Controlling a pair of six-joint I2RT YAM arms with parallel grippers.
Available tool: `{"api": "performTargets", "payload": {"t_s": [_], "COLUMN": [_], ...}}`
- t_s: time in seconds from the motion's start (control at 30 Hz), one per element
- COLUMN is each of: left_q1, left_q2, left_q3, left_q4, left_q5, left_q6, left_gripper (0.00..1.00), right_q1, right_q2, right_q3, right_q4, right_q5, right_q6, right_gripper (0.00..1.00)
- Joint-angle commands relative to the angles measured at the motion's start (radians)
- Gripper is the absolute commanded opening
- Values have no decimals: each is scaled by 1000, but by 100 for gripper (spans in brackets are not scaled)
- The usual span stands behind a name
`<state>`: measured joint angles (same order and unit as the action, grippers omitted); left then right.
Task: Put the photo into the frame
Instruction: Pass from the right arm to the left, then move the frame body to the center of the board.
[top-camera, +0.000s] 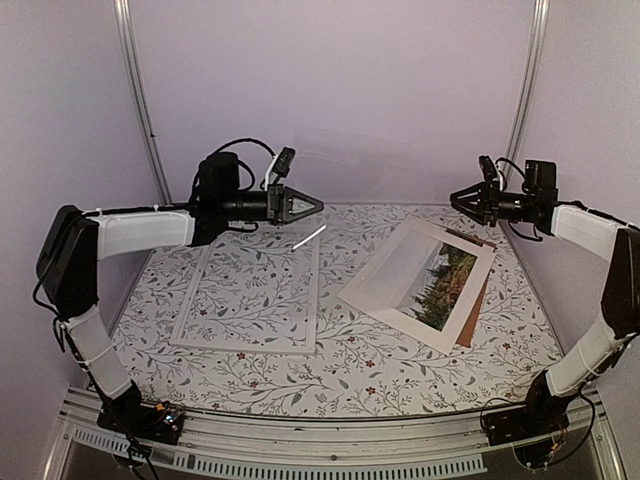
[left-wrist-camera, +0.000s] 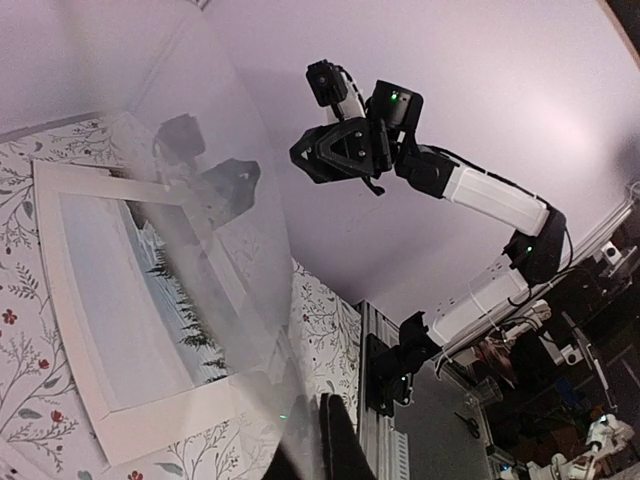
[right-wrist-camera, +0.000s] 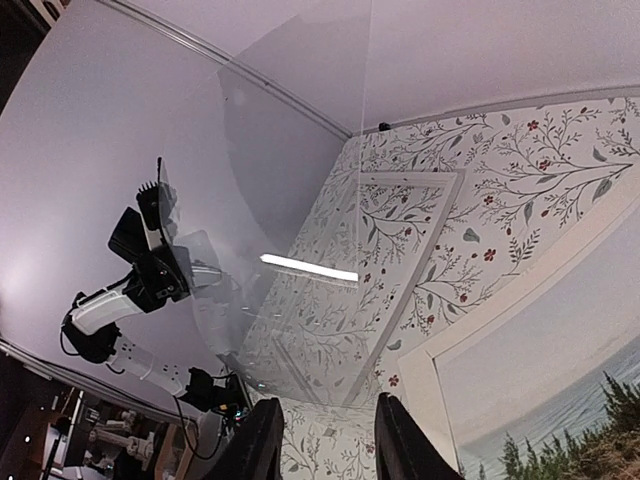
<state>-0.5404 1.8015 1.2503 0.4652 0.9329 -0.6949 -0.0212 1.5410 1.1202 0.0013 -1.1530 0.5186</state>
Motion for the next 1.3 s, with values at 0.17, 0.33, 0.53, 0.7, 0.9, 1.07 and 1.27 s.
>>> {"api": "performTargets", "payload": {"t_s": [0.17,0.33,0.53,0.7,0.9,1.07,1.27], "left_q1": [30,97,149,149,149,151,152], "left_q2": [-160,-203,-157,-133,-203,-258,-364], "left_q3": [49,-32,-38,-6,10,70,118], "left_q4": [-576,-720,-910,-1017,-1021,-1149,-1309], "left_q5": [-112,-119,-226,-352,-385,-448,-632], "left_q6": [63,92,193,264,323,393,448], "left_gripper": [0,0,0,0,0,0,0], "right_q1": [4,54,109,149,216,286,415], "right_q2": [16,37,67,77,110,139,231], "right_q3": [60,47,35,24,40,68,141], "right_q4": [-268,-301,-308,-301,-301,-310,-325], "right_q5": [252,319,362,386,440,531,666], "right_q6": [-175,-206,-216,-218,-227,-232,-221], "right_gripper": [47,49,53,56,62,67,71]}}
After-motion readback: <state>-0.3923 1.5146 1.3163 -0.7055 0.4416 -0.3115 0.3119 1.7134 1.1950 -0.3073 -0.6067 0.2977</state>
